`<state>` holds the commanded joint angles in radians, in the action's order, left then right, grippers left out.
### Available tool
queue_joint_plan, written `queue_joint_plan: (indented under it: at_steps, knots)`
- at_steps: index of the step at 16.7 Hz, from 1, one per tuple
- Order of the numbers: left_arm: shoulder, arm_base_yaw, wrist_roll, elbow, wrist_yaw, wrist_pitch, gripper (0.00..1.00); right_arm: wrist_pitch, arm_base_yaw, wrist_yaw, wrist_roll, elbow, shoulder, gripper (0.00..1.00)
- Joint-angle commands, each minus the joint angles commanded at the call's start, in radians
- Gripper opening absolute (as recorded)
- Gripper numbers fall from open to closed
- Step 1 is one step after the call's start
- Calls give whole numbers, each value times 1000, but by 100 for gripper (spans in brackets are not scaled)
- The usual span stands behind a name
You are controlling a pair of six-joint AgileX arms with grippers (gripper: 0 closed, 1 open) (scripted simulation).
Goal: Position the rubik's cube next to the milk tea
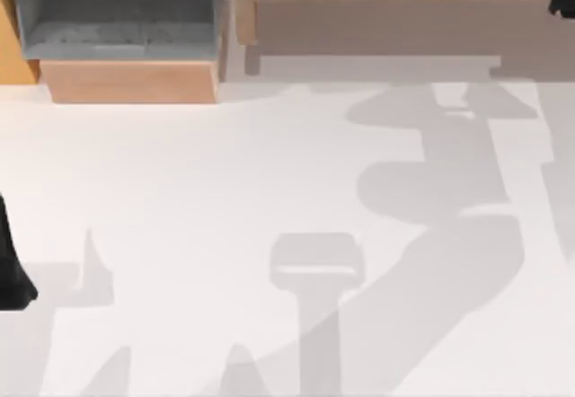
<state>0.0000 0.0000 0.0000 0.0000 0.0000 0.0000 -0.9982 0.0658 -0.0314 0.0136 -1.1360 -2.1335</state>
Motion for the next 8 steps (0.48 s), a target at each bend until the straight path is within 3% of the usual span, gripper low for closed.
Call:
queue_joint_plan:
  at_steps: [2,8]
  knots:
    - [0,0,0,0,0,0,100,0,0,0,0,0,0,0]
    - [0,0,0,0,0,0,100,0,0,0,0,0,0,0]
